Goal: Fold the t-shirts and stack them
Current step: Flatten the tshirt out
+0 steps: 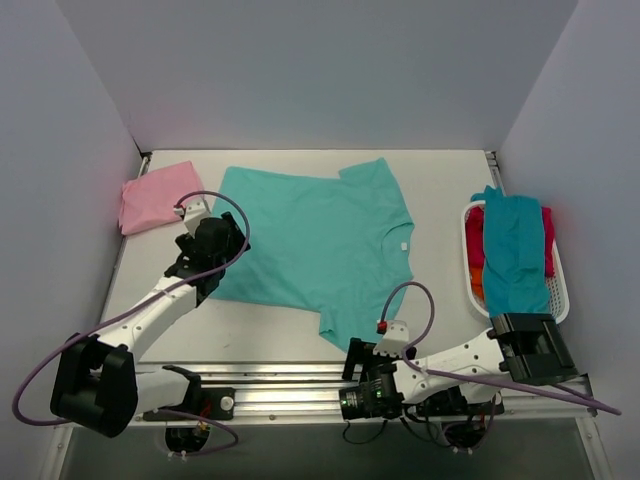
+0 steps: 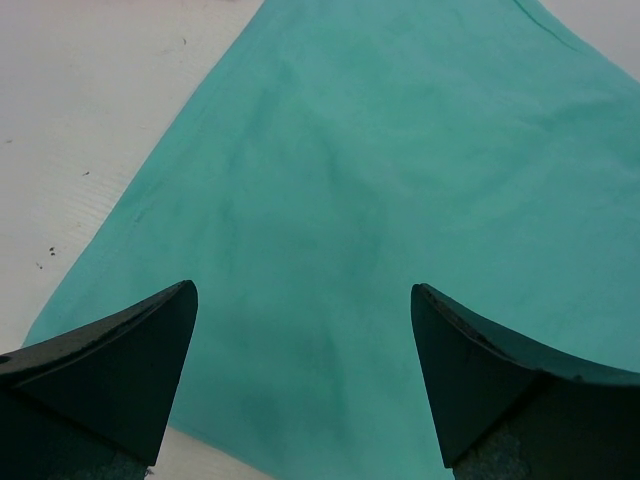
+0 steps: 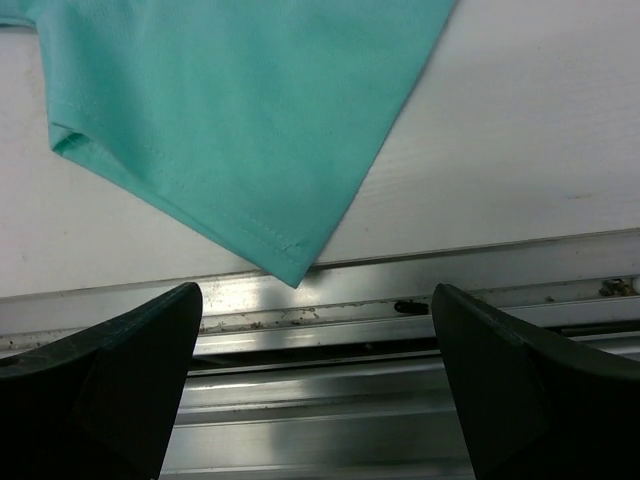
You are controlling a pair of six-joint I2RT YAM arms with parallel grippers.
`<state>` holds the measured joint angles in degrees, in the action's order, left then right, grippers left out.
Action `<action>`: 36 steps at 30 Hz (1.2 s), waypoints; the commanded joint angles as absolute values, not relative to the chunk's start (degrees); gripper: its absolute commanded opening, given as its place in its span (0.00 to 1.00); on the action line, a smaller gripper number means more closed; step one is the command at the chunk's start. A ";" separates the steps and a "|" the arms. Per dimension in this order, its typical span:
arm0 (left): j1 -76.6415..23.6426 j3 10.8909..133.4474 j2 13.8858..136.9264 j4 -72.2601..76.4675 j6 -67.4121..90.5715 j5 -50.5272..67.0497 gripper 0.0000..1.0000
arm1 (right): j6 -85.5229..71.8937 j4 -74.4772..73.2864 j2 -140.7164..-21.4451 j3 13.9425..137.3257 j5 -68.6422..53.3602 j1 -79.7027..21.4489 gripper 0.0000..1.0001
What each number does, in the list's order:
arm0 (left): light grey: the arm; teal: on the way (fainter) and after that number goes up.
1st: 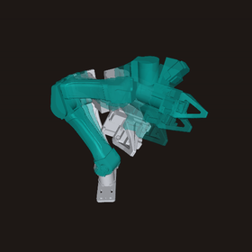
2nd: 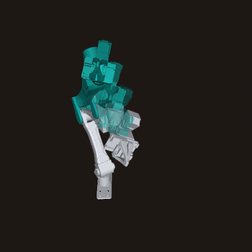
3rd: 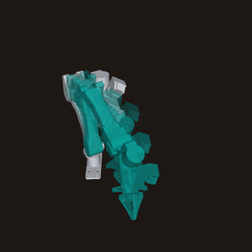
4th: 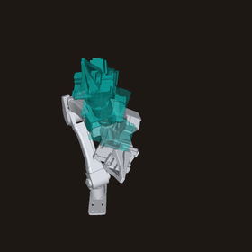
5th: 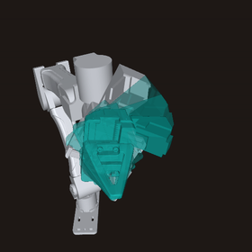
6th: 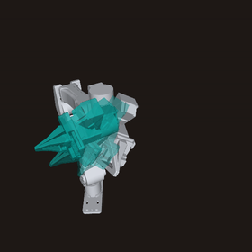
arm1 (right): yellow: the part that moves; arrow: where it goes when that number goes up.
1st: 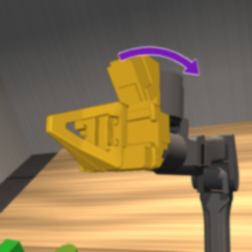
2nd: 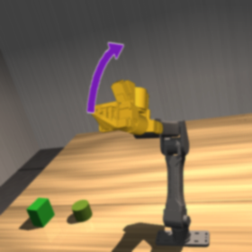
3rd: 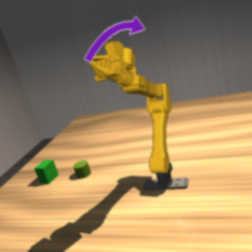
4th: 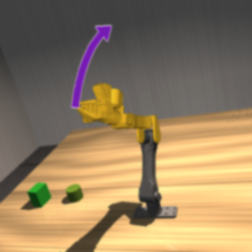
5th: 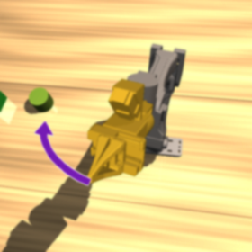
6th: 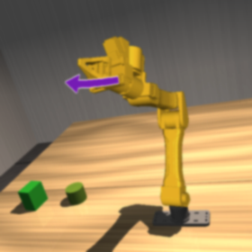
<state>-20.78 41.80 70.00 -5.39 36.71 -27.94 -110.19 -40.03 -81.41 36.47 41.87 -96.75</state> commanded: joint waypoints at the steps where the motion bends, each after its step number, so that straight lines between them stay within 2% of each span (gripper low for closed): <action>1: -21.71 43.67 71.36 -2.55 36.92 -29.53 0.97 | -130.78 -44.39 -76.75 33.85 48.16 -96.68 0.92; 6: -21.88 44.30 71.89 -2.46 36.21 -30.15 0.97 | -129.91 -42.63 -71.37 30.33 50.71 -94.40 0.89; 11: -21.97 44.91 73.56 -1.67 36.03 -30.15 0.97 | -112.47 -28.70 -72.06 29.53 49.93 -84.65 0.88; 14: -21.97 44.65 74.00 -1.32 35.95 -30.15 0.97 | -107.86 -24.80 -74.79 30.67 49.13 -82.18 0.86; 21: -21.88 44.30 74.18 -0.97 35.33 -30.59 0.97 | -104.33 -23.91 -79.45 34.89 47.73 -81.47 0.85; 30: -21.88 42.63 75.41 2.64 35.51 -30.23 0.97 | -100.90 -20.04 -81.21 33.84 40.79 -81.65 0.82; 36: -21.80 42.72 76.20 3.33 34.80 -30.59 0.97 | -103.09 -27.50 -79.81 33.58 39.29 -83.32 0.82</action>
